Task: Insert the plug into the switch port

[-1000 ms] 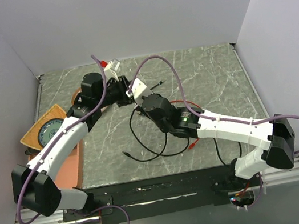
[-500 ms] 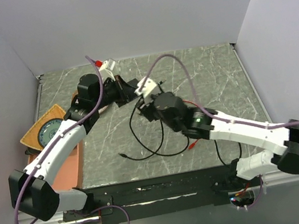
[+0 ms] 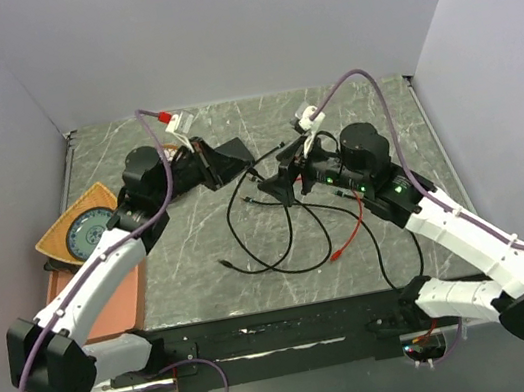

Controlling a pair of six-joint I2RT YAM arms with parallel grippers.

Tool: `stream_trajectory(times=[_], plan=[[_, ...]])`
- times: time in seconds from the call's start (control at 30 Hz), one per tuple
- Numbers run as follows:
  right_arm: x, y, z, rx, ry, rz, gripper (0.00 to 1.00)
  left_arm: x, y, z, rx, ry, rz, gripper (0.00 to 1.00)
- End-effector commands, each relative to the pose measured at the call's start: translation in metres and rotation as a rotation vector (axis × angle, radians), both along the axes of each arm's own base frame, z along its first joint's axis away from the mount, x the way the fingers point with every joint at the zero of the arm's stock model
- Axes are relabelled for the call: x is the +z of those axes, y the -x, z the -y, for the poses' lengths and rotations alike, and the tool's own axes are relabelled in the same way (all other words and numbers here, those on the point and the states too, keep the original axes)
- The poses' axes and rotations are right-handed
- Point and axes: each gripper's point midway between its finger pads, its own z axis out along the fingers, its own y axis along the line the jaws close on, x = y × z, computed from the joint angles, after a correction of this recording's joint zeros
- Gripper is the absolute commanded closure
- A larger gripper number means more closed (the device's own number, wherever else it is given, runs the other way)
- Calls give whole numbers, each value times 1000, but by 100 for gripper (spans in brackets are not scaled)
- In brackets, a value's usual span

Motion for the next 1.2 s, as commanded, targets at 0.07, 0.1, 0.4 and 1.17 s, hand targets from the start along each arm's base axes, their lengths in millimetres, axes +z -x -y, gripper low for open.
stream_trajectory(times=[0.07,0.1,0.4,1.17], plan=[[3,26,-25,255,-85,-64,13,62,46,-3,-152,158,244,99],[2,25,-25,256,-84,-73,15,65,51,-4,-162,165,257,99],[21,34,-32,341,-158,-62,32,68,61,-2,-203,160,290,99],[35,19,-26,258,-163,-44,100,62,61,6,-230,139,289,99]])
